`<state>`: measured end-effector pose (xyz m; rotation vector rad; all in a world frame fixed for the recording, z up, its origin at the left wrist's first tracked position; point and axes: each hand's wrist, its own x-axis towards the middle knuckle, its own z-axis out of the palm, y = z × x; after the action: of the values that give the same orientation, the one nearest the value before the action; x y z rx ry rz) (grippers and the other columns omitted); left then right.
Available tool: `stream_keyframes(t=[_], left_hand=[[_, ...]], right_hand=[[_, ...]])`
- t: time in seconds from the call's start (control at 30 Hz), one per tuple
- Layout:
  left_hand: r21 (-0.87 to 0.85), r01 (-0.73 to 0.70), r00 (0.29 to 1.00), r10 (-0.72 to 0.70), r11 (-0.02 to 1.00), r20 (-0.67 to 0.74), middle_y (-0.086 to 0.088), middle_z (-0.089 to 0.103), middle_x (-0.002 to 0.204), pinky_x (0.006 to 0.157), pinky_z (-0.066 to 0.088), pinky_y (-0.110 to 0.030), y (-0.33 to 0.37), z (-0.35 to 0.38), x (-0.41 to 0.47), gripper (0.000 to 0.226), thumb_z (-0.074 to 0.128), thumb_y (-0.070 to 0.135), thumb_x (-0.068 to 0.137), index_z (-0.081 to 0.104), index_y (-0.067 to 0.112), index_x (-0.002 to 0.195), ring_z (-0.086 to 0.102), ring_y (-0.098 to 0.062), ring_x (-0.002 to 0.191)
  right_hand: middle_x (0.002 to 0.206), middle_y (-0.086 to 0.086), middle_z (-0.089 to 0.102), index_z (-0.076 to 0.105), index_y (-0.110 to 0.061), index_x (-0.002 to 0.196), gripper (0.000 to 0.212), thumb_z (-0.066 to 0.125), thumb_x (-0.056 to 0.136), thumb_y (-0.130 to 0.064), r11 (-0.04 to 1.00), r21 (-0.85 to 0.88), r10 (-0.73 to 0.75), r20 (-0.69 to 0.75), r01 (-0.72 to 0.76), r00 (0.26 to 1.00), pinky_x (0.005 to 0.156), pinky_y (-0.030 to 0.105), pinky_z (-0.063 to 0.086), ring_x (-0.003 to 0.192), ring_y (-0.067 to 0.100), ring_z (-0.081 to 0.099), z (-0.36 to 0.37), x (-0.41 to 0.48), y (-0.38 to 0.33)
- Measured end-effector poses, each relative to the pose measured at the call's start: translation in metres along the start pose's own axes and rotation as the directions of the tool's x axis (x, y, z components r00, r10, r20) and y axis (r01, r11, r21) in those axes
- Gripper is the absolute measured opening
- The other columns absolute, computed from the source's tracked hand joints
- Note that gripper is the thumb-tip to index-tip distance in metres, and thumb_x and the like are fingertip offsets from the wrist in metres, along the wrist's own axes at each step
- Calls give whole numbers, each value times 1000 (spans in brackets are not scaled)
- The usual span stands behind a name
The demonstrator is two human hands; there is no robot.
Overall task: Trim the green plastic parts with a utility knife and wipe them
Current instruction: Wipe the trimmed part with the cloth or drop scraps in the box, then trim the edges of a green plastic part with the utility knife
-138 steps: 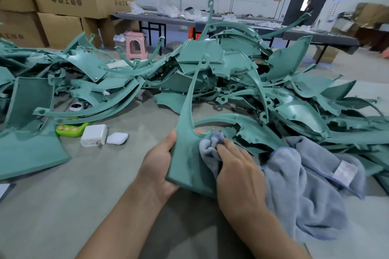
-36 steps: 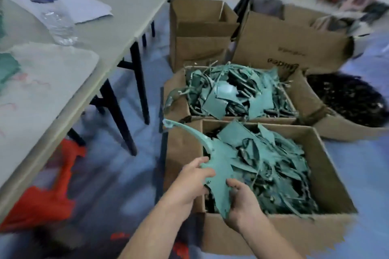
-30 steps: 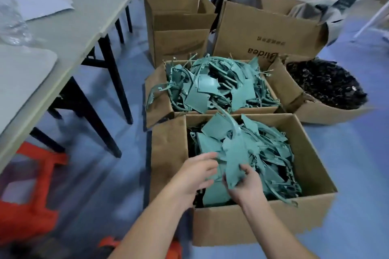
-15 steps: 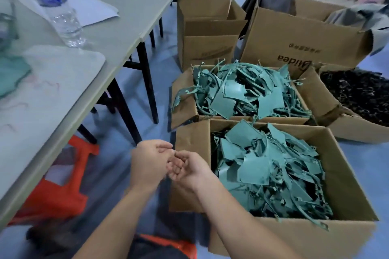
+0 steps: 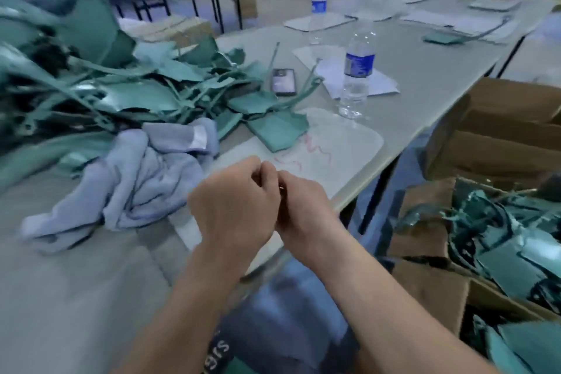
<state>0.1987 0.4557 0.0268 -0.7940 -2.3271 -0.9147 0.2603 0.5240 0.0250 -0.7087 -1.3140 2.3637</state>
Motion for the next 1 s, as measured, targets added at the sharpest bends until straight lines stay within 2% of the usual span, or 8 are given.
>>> stream_keyframes(t=[0.2, 0.3, 0.5, 0.63, 0.77, 0.83, 0.93, 1.0], left_hand=[[-53, 242, 965, -246, 969, -91, -5, 54, 53, 47, 21, -29, -136, -54, 22, 39, 51, 38, 93, 53, 15, 61, 43, -26, 52], [70, 321, 942, -311, 944, -127, -6, 69, 72, 50, 28, -27, -204, -81, 24, 18, 55, 37, 101, 71, 31, 97, 56, -29, 62], [-124, 654, 679, -651, 747, -339, -6, 72, 122, 93, 53, -47, -310, -122, 34, 57, 55, 21, 97, 45, 38, 150, 66, -33, 109], [-202, 768, 533, -781, 608, -326, -5, 51, 151, 108, 43, -47, -345, -133, 35, 79, 63, 18, 89, 25, 30, 158, 50, -30, 135], [-182, 780, 540, -791, 598, -287, -5, 45, 155, 111, 39, -46, -354, -129, 36, 84, 65, 20, 85, 25, 25, 159, 43, -27, 140], [-168, 780, 552, -789, 603, -271, -5, 43, 155, 113, 36, -45, -360, -127, 37, 84, 67, 21, 86, 26, 24, 159, 40, -26, 141], [-152, 798, 537, -803, 583, -258, -2, 42, 156, 116, 33, -42, -367, -126, 37, 81, 65, 18, 87, 27, 24, 158, 38, -23, 143], [-134, 808, 534, -809, 574, -246, -2, 44, 155, 117, 33, -42, -369, -125, 36, 79, 65, 15, 88, 28, 24, 157, 40, -25, 142]], right_hand=[[79, 16, 68, 68, -16, 67, 32, 47, 85, -2, 868, -444, 10, 465, 223, 885, 65, 28, 53, 73, 18, 62, 122, 43, 24], [62, -12, 69, 75, -37, 76, 35, 59, 86, -7, 683, -594, -38, 551, 424, 834, 57, 10, 45, 58, -2, 60, 174, 63, 46], [114, -8, 69, 63, -31, 131, 46, 57, 86, -27, 354, -692, -146, 624, 630, 768, 57, 6, 38, 74, 4, 58, 260, 112, 81], [137, -4, 54, 59, -24, 136, 42, 56, 95, -16, 228, -718, -325, 580, 658, 747, 84, 11, 34, 106, 8, 50, 304, 155, 85], [149, 5, 47, 49, -13, 144, 52, 57, 92, -12, 12, -759, -369, 601, 651, 709, 118, 36, 32, 140, 24, 36, 338, 187, 85], [148, 7, 50, 52, -14, 139, 47, 56, 92, -12, -146, -739, -259, 670, 658, 696, 112, 41, 42, 130, 28, 48, 357, 195, 86], [141, 18, 56, 59, -15, 89, 7, 58, 89, -8, -459, -624, -56, 731, 633, 680, 72, 36, 53, 65, 24, 57, 379, 191, 85], [87, 8, 69, 47, -19, 67, 25, 63, 79, -4, -602, -522, -93, 797, 603, 597, 59, 30, 43, 47, 17, 42, 381, 190, 86]])
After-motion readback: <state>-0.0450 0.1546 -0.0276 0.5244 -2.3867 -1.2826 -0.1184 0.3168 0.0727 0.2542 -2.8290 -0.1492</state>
